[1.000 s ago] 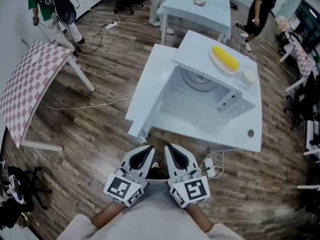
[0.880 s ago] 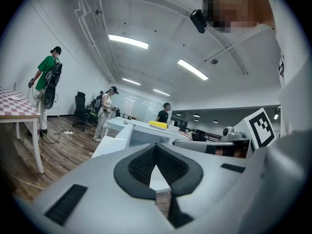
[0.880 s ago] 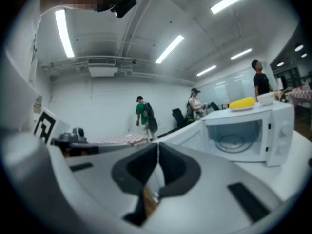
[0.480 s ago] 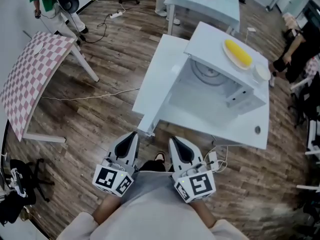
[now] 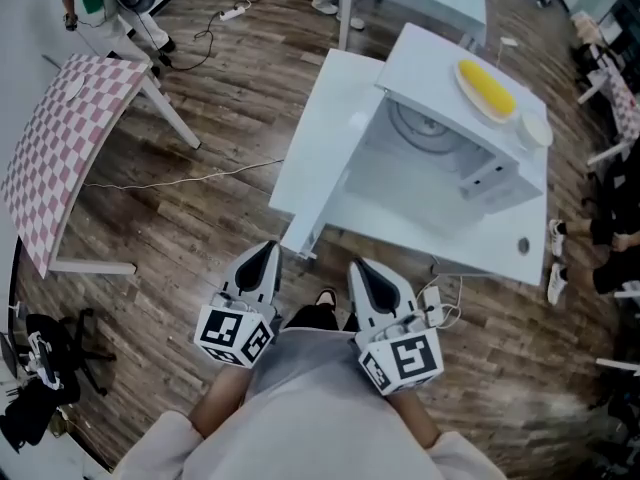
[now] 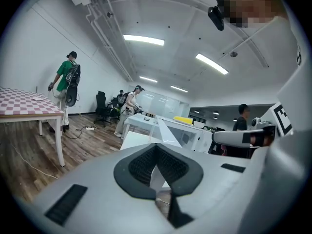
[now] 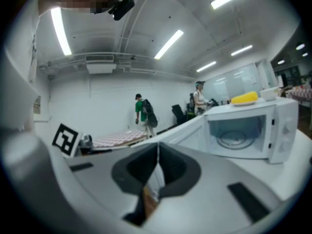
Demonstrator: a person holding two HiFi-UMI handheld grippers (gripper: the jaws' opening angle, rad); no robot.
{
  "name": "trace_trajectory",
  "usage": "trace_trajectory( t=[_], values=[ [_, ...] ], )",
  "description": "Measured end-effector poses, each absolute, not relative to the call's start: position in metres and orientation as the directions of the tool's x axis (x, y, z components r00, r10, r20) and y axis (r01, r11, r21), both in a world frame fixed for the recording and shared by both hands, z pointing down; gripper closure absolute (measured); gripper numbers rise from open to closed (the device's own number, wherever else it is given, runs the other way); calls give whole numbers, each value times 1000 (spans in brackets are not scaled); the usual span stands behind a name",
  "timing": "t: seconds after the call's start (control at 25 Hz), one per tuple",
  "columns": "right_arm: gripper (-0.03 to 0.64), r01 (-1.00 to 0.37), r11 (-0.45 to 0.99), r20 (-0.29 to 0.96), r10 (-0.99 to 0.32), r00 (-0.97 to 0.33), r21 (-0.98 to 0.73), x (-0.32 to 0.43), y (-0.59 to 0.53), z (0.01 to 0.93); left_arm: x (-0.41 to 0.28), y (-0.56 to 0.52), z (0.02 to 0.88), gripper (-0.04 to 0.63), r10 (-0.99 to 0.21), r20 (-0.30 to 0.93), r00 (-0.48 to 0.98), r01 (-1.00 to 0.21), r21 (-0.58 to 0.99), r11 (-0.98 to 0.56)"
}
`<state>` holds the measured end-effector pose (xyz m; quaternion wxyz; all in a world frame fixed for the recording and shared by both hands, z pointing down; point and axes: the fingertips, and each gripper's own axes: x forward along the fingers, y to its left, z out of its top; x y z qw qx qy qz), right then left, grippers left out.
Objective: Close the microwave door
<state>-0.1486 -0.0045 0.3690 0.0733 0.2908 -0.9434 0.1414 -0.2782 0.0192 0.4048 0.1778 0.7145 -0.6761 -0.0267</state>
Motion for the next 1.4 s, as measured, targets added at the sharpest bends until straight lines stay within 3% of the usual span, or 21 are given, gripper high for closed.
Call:
trace_trajectory(
  t=[1.4],
  values=[
    [594, -630, 734, 271, -571, -775, -254, -109, -25, 390, -218, -6, 423, 577, -940, 247, 234, -932, 332, -145]
  ],
)
